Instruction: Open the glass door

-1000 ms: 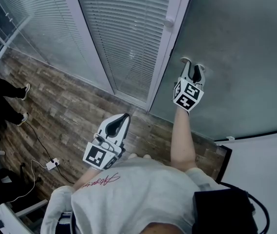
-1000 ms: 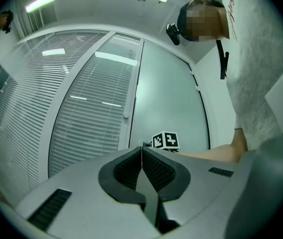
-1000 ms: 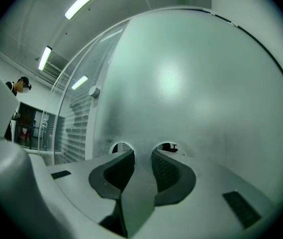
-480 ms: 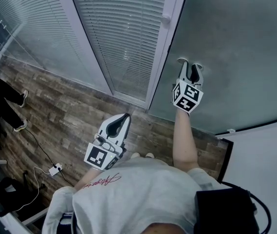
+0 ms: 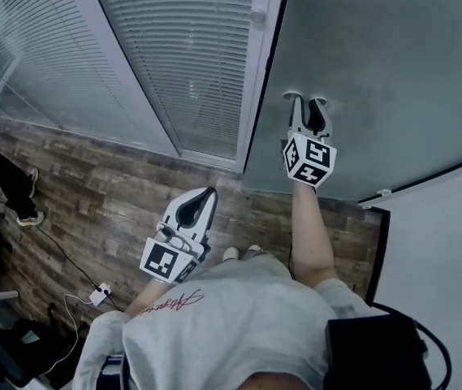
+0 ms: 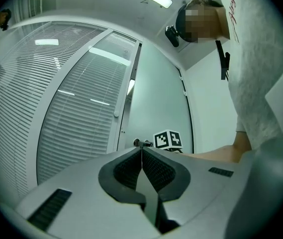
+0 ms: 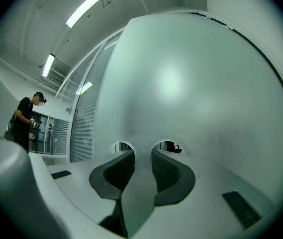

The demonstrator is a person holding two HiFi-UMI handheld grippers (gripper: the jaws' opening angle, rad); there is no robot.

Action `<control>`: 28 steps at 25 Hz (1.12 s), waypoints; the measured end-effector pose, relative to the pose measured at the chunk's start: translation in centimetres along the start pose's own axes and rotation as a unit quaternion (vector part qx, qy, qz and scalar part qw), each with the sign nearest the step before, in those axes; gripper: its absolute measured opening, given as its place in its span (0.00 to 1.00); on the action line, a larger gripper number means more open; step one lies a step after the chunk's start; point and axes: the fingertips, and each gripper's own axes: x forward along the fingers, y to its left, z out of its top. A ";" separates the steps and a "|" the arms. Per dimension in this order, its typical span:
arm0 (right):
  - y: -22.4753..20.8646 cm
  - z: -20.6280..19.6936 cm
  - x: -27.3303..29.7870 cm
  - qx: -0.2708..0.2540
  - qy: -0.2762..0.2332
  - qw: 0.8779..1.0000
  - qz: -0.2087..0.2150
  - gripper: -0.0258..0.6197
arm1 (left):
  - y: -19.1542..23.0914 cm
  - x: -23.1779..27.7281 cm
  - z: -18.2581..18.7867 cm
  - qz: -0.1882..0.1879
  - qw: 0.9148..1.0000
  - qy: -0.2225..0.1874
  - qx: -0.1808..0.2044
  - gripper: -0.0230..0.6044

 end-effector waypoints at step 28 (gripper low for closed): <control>1.6 0.8 -15.8 0.007 0.003 0.995 0.096 0.22 | -12.3 -3.4 1.1 0.007 0.999 -0.026 0.032 0.06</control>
